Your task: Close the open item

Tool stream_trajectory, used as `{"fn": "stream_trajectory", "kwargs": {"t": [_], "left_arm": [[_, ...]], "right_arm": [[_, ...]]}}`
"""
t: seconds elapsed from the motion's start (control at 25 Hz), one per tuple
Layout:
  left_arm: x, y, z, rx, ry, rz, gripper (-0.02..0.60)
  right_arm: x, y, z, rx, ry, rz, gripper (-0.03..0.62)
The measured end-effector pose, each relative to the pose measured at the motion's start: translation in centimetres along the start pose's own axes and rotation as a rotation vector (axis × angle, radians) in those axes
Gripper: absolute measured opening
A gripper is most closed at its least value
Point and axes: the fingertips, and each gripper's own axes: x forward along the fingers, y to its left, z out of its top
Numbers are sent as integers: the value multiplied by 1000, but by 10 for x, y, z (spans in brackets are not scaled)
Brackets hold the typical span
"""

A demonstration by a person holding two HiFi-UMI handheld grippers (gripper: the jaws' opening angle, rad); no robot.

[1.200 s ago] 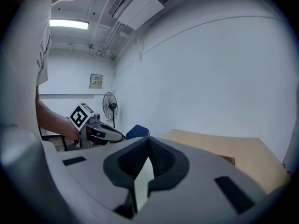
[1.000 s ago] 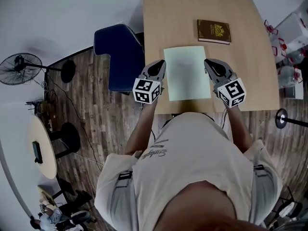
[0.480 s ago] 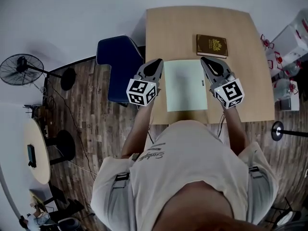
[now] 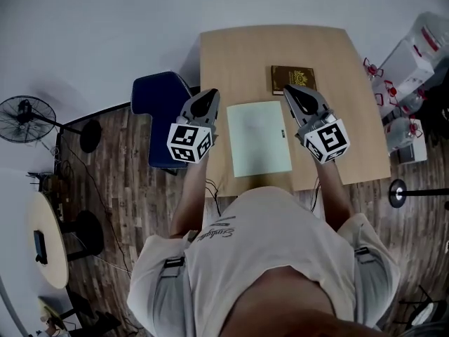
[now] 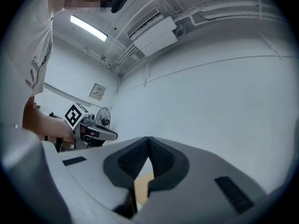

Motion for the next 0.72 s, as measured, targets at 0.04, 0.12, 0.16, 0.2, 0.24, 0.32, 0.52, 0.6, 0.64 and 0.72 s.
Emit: {"fn": "stream_trajectory", "kwargs": {"t": [0.04, 0.12, 0.16, 0.2, 0.24, 0.32, 0.52, 0.6, 0.64, 0.72], "left_arm": [[0, 0, 2, 1, -4, 4, 17], [-2, -1, 5, 0, -11, 15, 17], [-3, -1, 6, -2, -16, 21, 17], [-3, -1, 7, -5, -20, 25, 16], [-3, -1, 8, -6, -23, 27, 17], [-4, -1, 9, -2, -22, 28, 17], [-13, 4, 16, 9, -36, 54, 17], [-15, 7, 17, 9, -37, 62, 17], [-16, 8, 17, 10, -35, 62, 17], [-17, 8, 14, 8, -24, 59, 17]], "right_arm": [[-1, -1, 2, -3, -3, -4, -5], [-2, -2, 5, -11, -10, -11, -5], [-1, -4, 7, -14, -14, -14, -5], [0, -6, 10, -16, -20, -16, -5], [1, -8, 13, -16, -25, -18, -5], [2, -10, 15, -14, -21, -16, -3], [-2, -14, 11, 2, 22, -36, -5], [-3, -16, 10, 12, 31, -37, -5], [-2, -16, 10, 11, 34, -35, -5], [-1, -16, 11, -4, 40, -30, -5]]}}
